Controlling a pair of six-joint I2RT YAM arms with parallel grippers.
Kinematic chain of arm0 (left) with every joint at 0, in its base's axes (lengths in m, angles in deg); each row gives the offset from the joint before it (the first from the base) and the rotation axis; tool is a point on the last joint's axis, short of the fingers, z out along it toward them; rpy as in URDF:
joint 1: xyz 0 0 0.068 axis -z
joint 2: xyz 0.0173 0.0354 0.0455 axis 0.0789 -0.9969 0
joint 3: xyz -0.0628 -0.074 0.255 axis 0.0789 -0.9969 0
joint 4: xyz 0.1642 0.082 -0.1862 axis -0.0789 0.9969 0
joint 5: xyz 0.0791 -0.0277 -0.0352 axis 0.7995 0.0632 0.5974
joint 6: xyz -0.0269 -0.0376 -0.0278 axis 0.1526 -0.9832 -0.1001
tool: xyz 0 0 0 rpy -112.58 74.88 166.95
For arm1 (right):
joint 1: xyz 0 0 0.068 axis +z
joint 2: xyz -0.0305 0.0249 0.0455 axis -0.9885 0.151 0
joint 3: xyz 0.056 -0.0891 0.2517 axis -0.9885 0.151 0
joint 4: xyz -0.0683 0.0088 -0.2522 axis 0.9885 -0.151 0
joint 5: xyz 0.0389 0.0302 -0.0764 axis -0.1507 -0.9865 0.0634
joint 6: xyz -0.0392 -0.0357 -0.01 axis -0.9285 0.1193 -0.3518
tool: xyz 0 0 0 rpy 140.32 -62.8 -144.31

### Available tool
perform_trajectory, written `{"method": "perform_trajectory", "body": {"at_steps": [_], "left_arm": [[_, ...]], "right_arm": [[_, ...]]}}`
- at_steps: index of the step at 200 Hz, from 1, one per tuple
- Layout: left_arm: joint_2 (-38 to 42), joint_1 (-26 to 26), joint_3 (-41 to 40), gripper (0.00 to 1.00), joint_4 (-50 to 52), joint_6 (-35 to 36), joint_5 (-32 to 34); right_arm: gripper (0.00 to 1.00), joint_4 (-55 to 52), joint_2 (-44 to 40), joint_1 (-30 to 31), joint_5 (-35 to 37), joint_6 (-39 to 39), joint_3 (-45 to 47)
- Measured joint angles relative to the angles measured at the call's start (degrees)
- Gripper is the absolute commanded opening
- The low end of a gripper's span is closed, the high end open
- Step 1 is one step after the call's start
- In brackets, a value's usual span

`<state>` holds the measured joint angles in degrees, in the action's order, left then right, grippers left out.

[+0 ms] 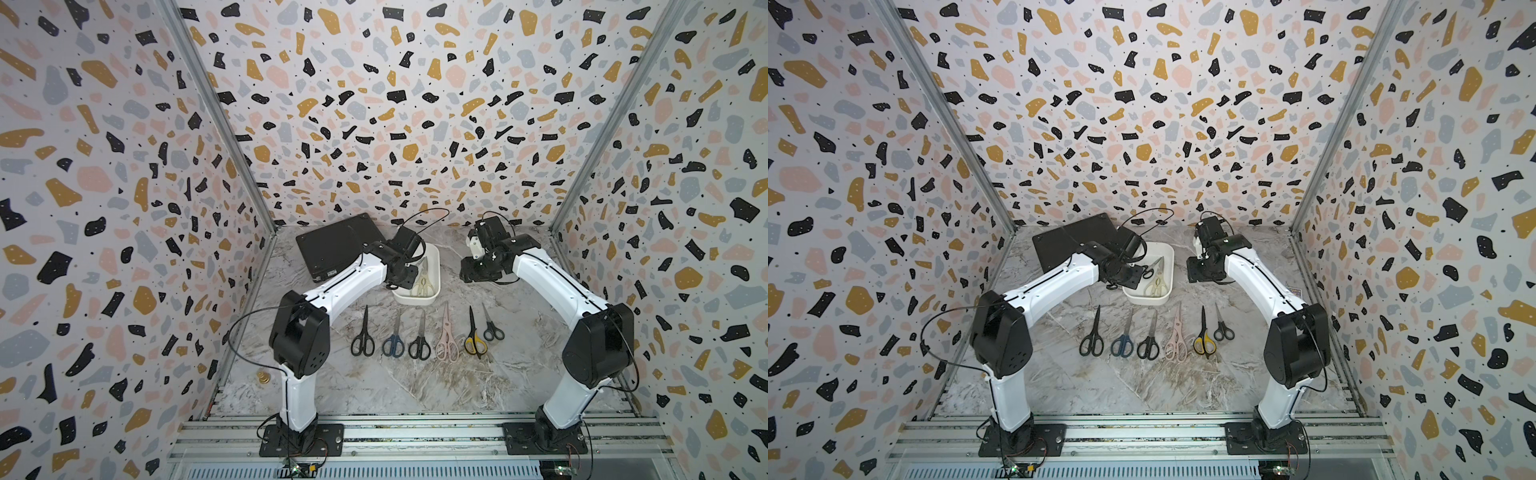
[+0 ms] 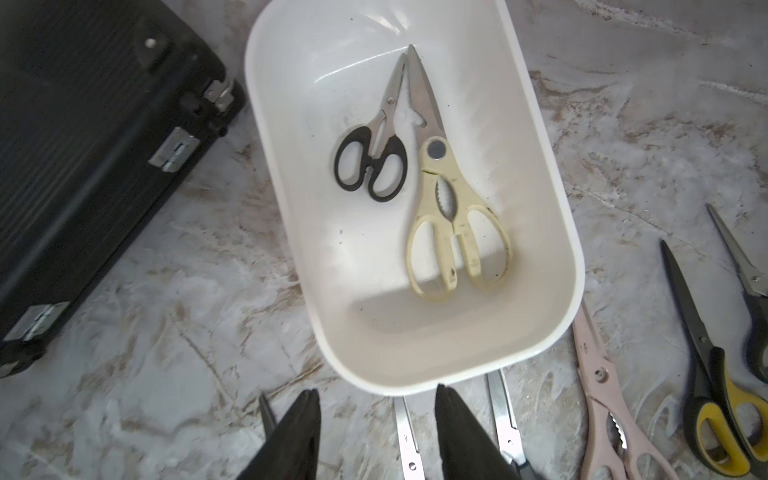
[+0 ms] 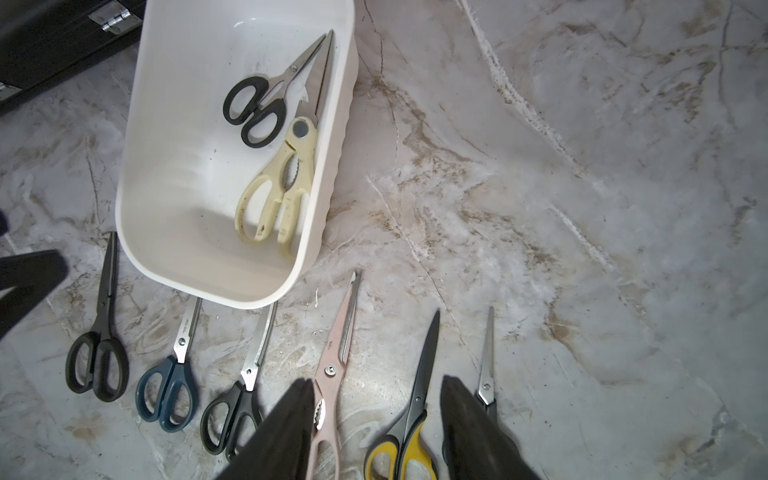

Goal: Take the scissors out of the storage box
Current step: Pick up the scissors from the storage box.

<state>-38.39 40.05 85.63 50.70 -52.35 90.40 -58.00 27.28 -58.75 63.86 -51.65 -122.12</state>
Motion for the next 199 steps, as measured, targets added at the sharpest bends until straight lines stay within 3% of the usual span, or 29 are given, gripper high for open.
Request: {"method": "perform_trajectory", "body": {"at_steps": [65, 144, 173, 199], "left_arm": [[-14.51, 0.11, 6.86, 0.43, -0.68, 2.12, -1.14], [-23.65, -0.61, 15.21, 0.38, -0.92, 3.48, -1.09], [-25.94, -0.81, 18.64, 0.3, -0.74, 4.46, -1.07], [-26.67, -0.98, 19.56, 0.12, -0.46, 5.2, -1.42]], "right_arm": [[0.55, -0.07, -1.07, -0.96, 0.83, -0.31, 2.34], [0.55, -0.04, -1.64, -1.44, 0.79, -0.33, 2.34], [0.55, -0.07, -1.64, -1.44, 0.74, -0.33, 2.34], [0.55, -0.04, -1.64, -1.44, 0.57, -0.37, 2.34]]}}
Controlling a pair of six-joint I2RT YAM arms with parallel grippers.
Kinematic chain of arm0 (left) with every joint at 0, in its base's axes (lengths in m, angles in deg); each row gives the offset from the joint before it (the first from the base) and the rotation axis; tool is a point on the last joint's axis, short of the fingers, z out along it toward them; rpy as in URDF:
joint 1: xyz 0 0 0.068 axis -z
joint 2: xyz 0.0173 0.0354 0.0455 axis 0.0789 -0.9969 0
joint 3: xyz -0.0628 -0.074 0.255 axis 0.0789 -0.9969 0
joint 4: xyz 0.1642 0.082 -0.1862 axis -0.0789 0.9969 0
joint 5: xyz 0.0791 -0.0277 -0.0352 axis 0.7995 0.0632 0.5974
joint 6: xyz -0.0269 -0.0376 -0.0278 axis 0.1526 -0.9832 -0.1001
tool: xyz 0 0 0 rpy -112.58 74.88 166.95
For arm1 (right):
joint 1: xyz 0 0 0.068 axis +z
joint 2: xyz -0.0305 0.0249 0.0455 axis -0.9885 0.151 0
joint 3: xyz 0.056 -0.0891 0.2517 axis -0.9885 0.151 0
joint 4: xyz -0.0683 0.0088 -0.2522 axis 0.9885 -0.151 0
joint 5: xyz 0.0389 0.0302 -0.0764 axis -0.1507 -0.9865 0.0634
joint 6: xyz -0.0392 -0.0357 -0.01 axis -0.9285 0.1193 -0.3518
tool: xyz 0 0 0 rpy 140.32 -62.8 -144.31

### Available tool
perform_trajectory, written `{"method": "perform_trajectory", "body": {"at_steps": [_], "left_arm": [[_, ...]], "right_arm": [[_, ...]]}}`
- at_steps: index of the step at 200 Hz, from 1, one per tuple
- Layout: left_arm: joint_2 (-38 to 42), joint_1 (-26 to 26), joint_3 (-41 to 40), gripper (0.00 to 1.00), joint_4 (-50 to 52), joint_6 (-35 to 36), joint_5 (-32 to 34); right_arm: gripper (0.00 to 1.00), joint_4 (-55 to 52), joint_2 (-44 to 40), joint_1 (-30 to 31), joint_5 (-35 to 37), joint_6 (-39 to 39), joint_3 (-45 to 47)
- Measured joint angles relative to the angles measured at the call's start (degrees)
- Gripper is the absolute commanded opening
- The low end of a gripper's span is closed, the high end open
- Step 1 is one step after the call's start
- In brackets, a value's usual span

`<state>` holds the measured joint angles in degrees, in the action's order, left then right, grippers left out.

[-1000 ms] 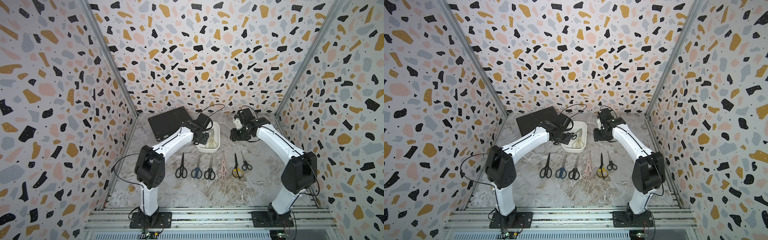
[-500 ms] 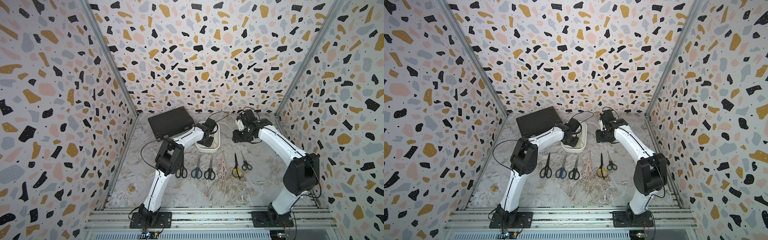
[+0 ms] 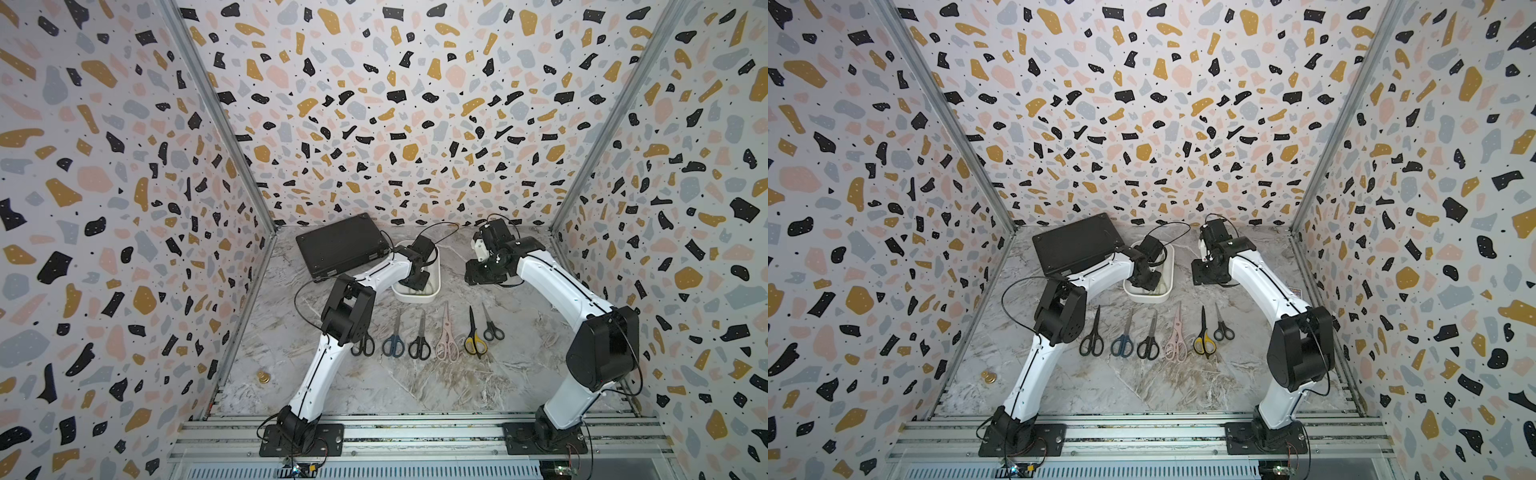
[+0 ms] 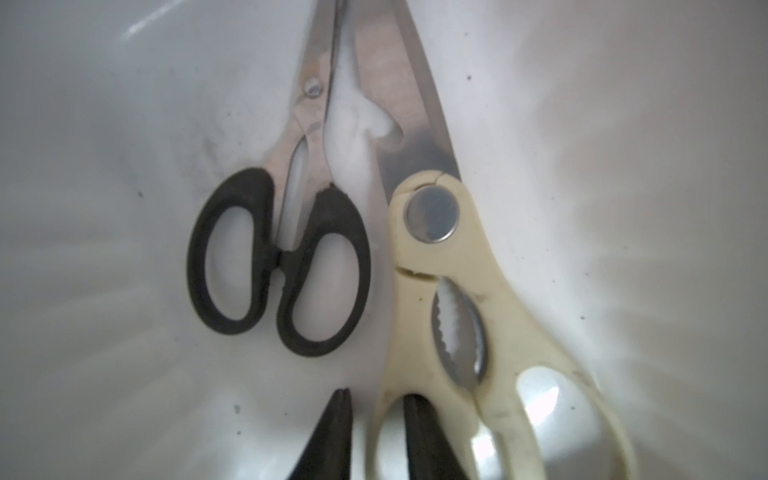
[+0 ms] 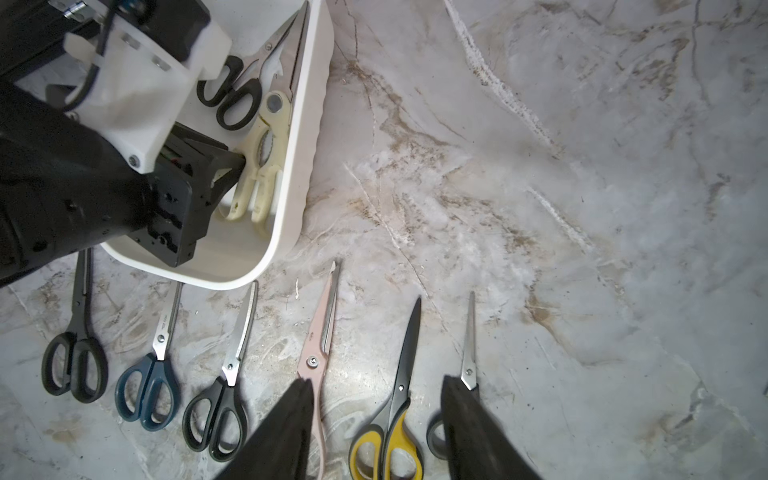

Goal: Take the scissors out of the storage box
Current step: Pick up the scissors from the storage box.

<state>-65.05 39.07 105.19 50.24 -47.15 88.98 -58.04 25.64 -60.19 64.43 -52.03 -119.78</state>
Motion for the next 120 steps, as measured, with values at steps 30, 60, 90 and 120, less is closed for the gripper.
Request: {"method": "perform_trajectory", "body": {"at_steps": [30, 60, 90, 120], "left_arm": [[-0.22, -0.42, 0.07, 0.0, -0.79, 0.22, -2.1], [0.85, -0.72, -1.6, 0.0, -2.14, 0.31, -4.17], [3.17, -0.79, -3.82, 0.0, -2.49, 0.37, -5.31], [9.81, -0.79, -6.84, 0.0, -2.62, 0.37, -6.38]], "right_arm": [[0.55, -0.02, 0.0, 0.0, -0.61, -0.15, -0.02], [0.55, -0.02, 0.0, 0.0, -0.85, -0.37, -0.02], [0.55, -0.02, 0.0, 0.0, -0.85, -0.42, -0.02], [0.55, -0.02, 0.0, -0.02, -0.79, -0.42, -0.02]]}}
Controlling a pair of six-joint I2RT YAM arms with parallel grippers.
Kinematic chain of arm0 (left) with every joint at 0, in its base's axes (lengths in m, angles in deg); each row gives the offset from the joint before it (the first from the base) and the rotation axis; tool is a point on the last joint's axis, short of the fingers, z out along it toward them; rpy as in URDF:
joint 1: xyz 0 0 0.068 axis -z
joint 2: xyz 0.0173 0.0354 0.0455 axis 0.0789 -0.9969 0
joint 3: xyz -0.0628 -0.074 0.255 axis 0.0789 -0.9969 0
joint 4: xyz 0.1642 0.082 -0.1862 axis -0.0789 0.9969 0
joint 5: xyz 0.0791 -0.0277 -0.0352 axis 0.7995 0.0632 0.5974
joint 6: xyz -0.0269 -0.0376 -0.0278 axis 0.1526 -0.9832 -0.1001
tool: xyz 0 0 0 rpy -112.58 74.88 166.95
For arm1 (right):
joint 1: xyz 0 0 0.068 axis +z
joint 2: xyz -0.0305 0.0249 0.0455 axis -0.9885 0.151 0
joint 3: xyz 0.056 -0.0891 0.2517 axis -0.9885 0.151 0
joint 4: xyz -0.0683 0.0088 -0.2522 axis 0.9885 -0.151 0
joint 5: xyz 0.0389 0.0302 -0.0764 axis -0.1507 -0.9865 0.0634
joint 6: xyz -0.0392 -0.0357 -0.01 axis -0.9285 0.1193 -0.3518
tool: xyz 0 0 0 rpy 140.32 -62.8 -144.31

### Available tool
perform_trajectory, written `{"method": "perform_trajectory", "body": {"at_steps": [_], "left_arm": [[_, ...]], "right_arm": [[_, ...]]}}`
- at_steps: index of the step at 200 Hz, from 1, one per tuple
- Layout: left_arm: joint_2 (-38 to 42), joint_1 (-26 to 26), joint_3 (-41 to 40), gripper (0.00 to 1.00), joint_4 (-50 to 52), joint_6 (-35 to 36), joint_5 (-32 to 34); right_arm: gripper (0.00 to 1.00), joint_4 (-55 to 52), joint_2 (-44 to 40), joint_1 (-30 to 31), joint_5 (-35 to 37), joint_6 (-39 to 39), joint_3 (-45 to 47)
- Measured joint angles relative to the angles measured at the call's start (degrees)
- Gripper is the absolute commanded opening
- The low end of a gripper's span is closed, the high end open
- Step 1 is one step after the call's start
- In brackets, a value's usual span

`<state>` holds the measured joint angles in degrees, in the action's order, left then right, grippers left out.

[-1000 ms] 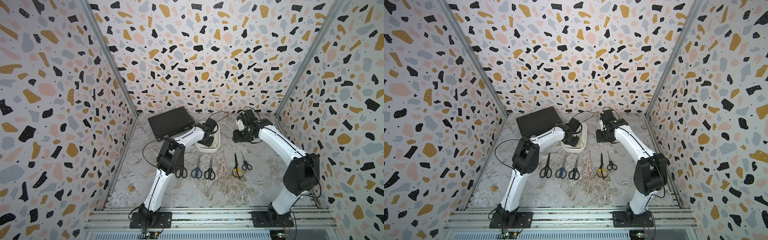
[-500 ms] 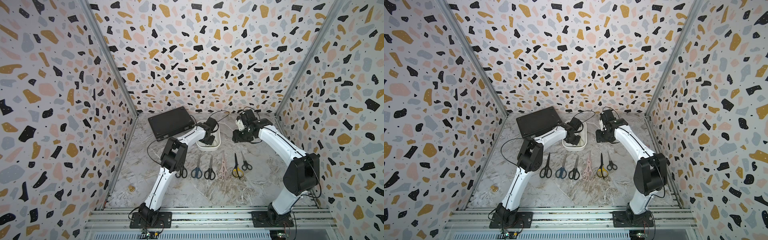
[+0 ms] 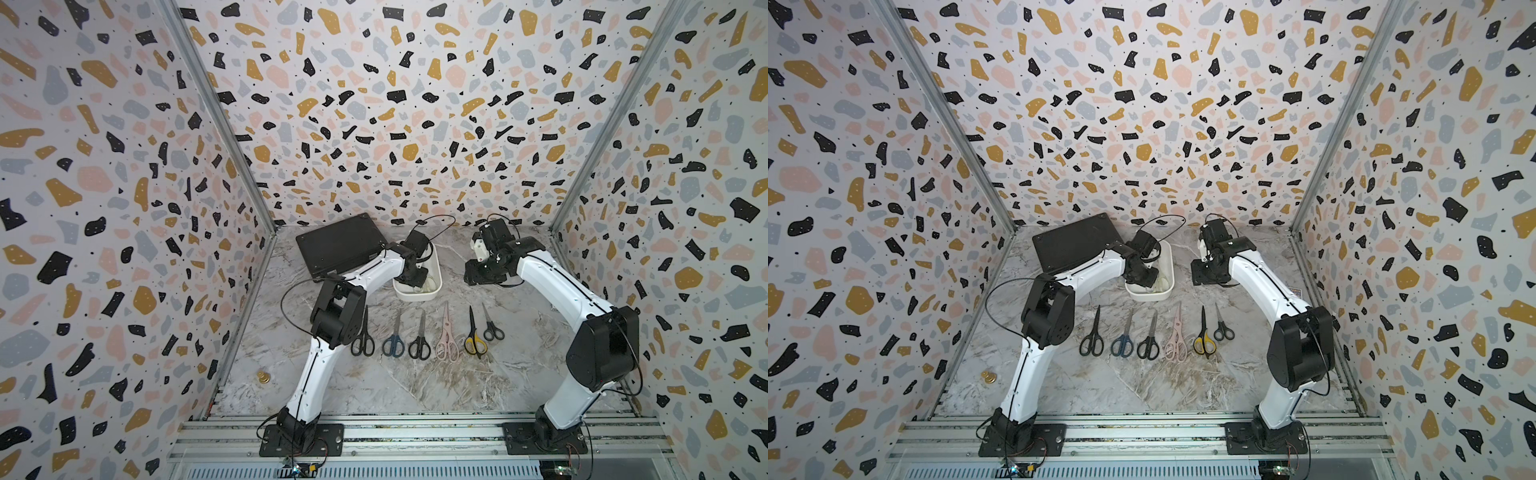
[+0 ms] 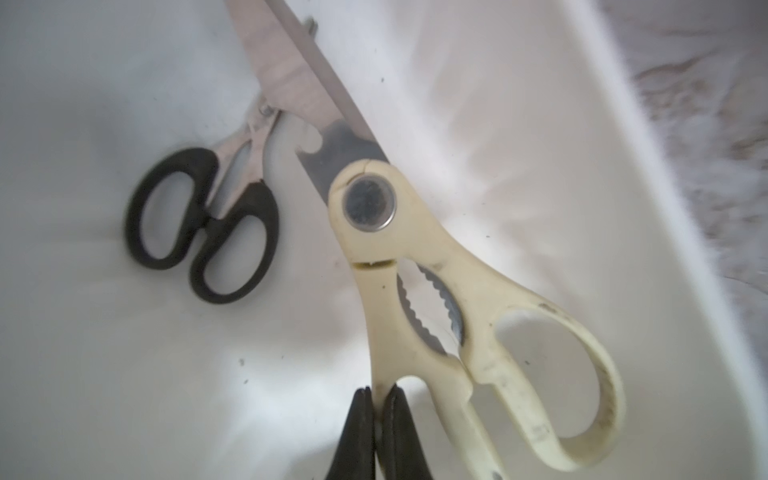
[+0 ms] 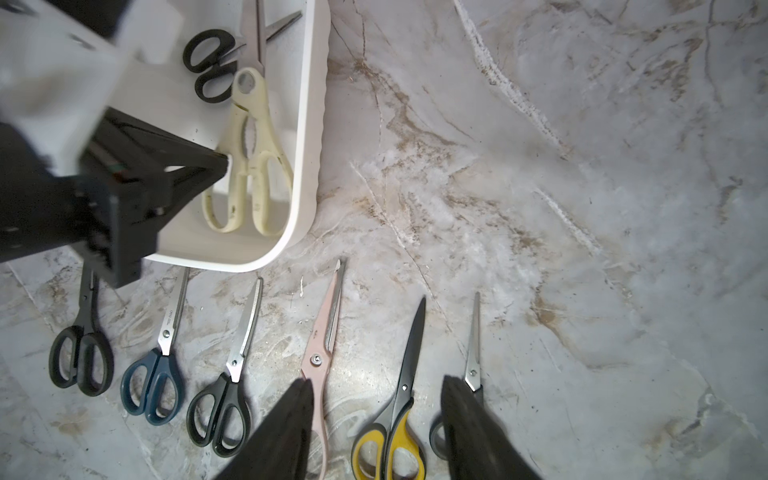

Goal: Take the scissors out of the storage box
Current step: Pick up the scissors from the storage box, then place the scissors at the center of the board.

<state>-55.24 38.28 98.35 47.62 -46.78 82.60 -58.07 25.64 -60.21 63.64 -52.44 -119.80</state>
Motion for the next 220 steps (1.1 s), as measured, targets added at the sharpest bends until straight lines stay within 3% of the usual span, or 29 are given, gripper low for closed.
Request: {"method": "perform_trajectory", "body": {"at_steps": [34, 56, 79, 120, 140, 176, 220], "left_arm": [[11.72, 0.02, -1.33, 0.0, -1.62, 1.05, 0.57], [21.35, -0.13, -6.99, 0.0, -2.32, 4.55, 3.32], [32.61, -2.51, -18.88, 0.0, -1.9, 9.73, 5.88], [52.06, -13.0, -47.15, 0.0, -4.04, 17.59, 14.67], [58.8, -14.4, -55.43, 0.0, -4.2, 21.31, 16.92], [61.44, -16.33, -62.51, 0.0, -6.19, 25.68, 14.53], [54.1, -16.74, -65.2, 0.0, -7.17, 28.11, 14.32]], "right_arm": [[0.55, -0.04, 0.0, -0.28, 0.17, -0.11, 0.0], [0.55, -0.24, -0.11, -0.42, 0.42, -0.22, -0.02], [0.55, -0.44, -0.57, -0.52, 0.42, -0.39, -0.02], [0.55, -0.17, -0.79, -0.39, -1.03, -0.09, 0.11], [0.55, 0.9, -1.49, 0.33, -1.81, 0.61, 1.55], [0.54, 0.9, -1.53, 4.31, -3.08, 1.22, 2.73], [0.55, 0.85, -1.55, 6.05, -3.69, 1.38, 2.71]]}}
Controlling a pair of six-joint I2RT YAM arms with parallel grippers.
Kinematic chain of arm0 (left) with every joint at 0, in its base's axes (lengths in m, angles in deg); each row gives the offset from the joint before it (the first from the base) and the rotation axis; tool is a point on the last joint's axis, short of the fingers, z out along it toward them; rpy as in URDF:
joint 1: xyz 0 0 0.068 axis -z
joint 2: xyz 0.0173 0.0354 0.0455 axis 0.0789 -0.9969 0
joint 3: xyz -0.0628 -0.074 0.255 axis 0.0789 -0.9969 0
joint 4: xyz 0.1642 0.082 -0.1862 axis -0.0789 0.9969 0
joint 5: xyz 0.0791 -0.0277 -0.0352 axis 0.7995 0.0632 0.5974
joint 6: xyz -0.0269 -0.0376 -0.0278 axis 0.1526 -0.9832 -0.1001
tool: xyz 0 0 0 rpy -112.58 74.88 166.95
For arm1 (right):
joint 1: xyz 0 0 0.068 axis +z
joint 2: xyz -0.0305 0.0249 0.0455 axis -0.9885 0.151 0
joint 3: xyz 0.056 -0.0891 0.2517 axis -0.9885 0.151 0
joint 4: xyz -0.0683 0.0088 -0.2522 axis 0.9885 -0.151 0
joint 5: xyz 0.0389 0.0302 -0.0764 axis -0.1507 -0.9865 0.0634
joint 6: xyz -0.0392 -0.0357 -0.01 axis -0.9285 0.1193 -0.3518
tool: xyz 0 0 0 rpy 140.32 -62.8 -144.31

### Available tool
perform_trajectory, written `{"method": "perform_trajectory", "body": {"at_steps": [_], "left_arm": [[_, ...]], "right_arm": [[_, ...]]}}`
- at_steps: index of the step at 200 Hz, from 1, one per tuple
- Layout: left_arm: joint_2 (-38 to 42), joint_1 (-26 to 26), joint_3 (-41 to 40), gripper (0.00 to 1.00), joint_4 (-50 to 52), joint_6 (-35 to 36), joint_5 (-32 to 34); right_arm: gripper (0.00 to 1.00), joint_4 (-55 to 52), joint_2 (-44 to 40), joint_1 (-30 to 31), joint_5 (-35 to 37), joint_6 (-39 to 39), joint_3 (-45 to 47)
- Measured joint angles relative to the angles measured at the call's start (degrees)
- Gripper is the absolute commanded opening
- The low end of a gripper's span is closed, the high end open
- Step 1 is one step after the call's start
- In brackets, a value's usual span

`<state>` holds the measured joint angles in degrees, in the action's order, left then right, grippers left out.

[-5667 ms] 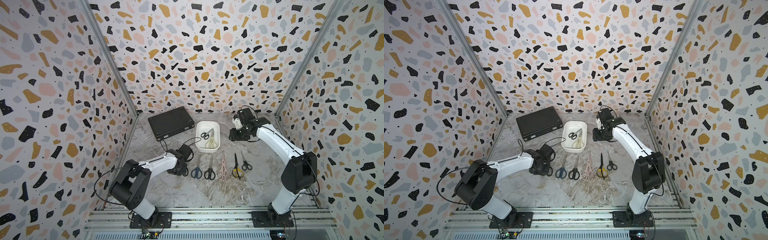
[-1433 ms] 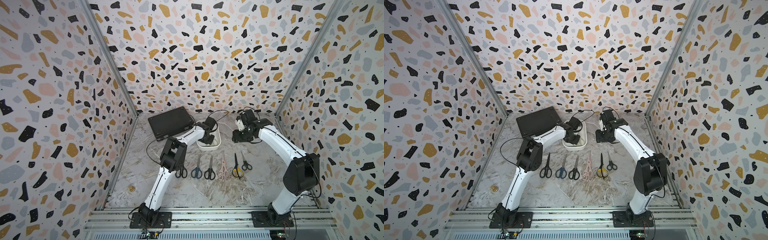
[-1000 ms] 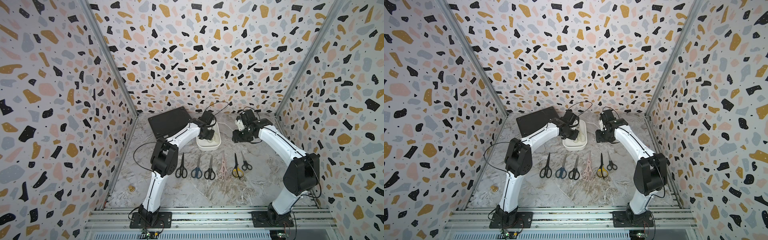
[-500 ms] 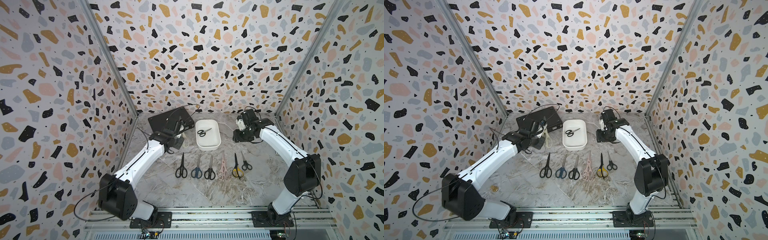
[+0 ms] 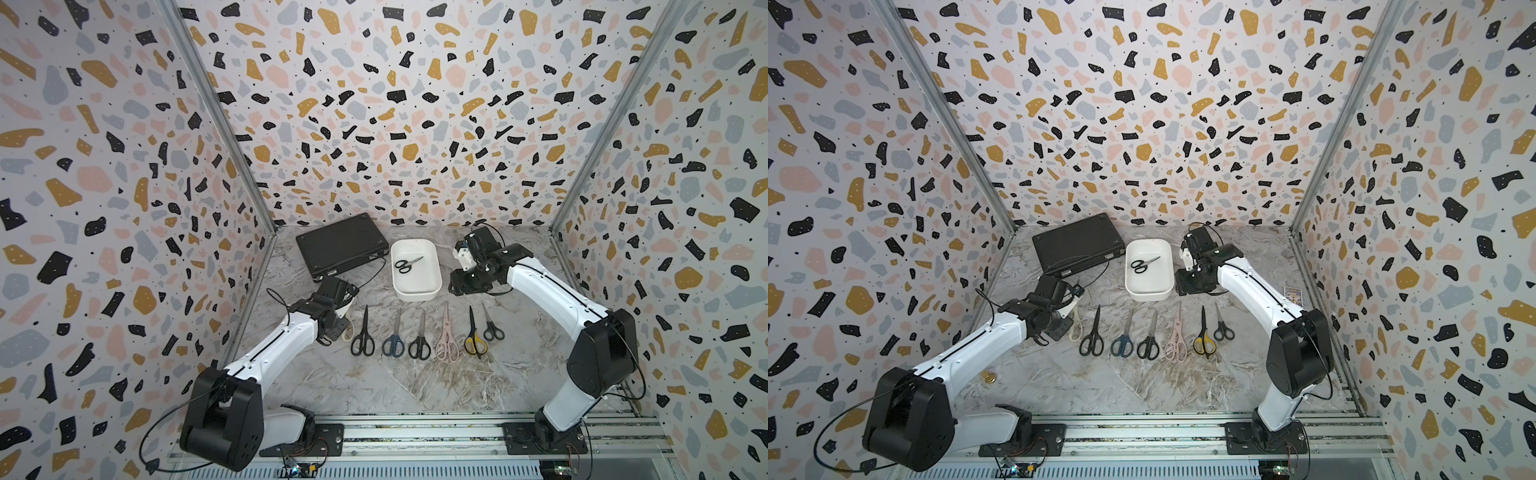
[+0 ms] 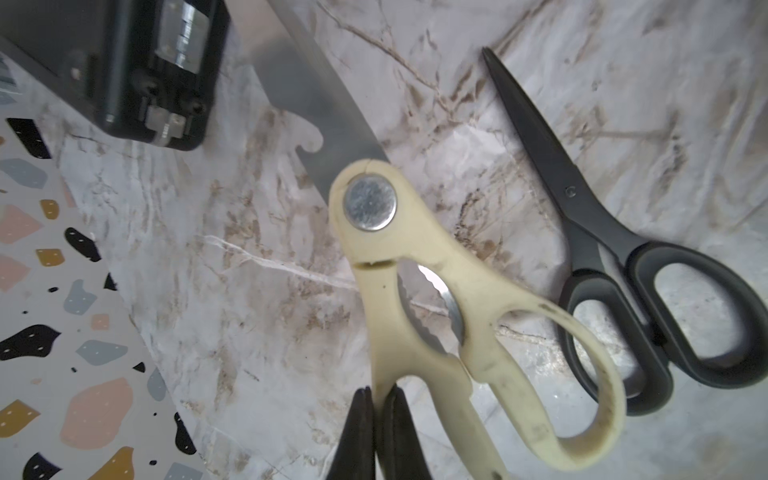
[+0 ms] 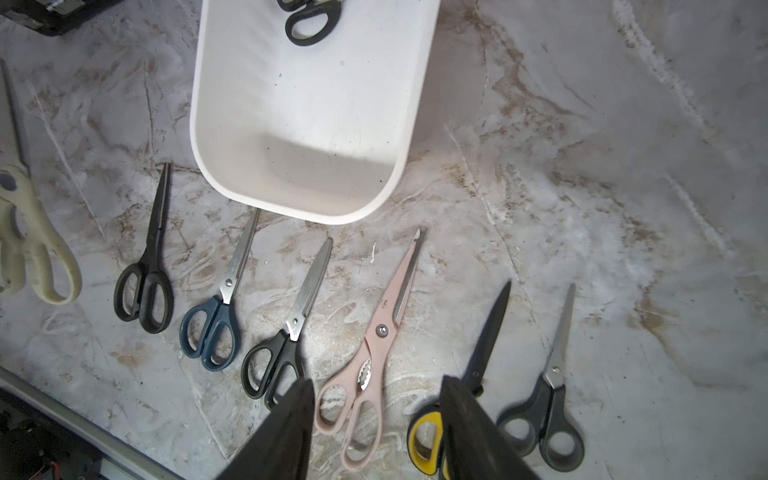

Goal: Take the scissors out of the storage box
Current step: Place the scissors at the center of the board.

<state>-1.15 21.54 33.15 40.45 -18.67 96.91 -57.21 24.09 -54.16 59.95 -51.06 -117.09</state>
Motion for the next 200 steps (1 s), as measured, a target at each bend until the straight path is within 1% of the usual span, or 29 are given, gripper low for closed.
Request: {"method": "perform_trajectory", "body": {"at_steps": [30, 54, 103, 154, 174, 200], "left_arm": [[-5.64, 0.0, 0.07, 0.0, -0.74, -0.02, 0.09], [-7.93, -0.11, 0.07, 0.0, -0.63, -0.02, 1.16], [-8.39, -0.55, 0.09, 0.0, -0.63, -0.02, 1.77], [-3.39, -2.84, 0.09, 0.0, 0.22, -0.04, 1.25], [-4.44, -2.89, 0.09, 0.0, 0.33, -0.11, 0.46], [-8.26, -2.89, 0.09, 0.0, 0.5, -0.31, 0.26]], "right_arm": [[0.54, -0.07, 0.0, -0.04, 0.02, 0.0, -0.02], [0.55, -0.07, 0.0, 0.0, 0.0, 0.02, -0.02], [0.55, -0.07, 0.0, 0.24, -0.02, 0.02, -0.02], [0.55, -0.04, 0.0, 0.37, -0.07, 0.02, -0.02], [0.55, -0.07, 0.0, 0.63, -0.09, 0.0, -0.02], [0.55, -0.07, 0.0, 0.85, -0.11, 0.0, -0.02]]}}
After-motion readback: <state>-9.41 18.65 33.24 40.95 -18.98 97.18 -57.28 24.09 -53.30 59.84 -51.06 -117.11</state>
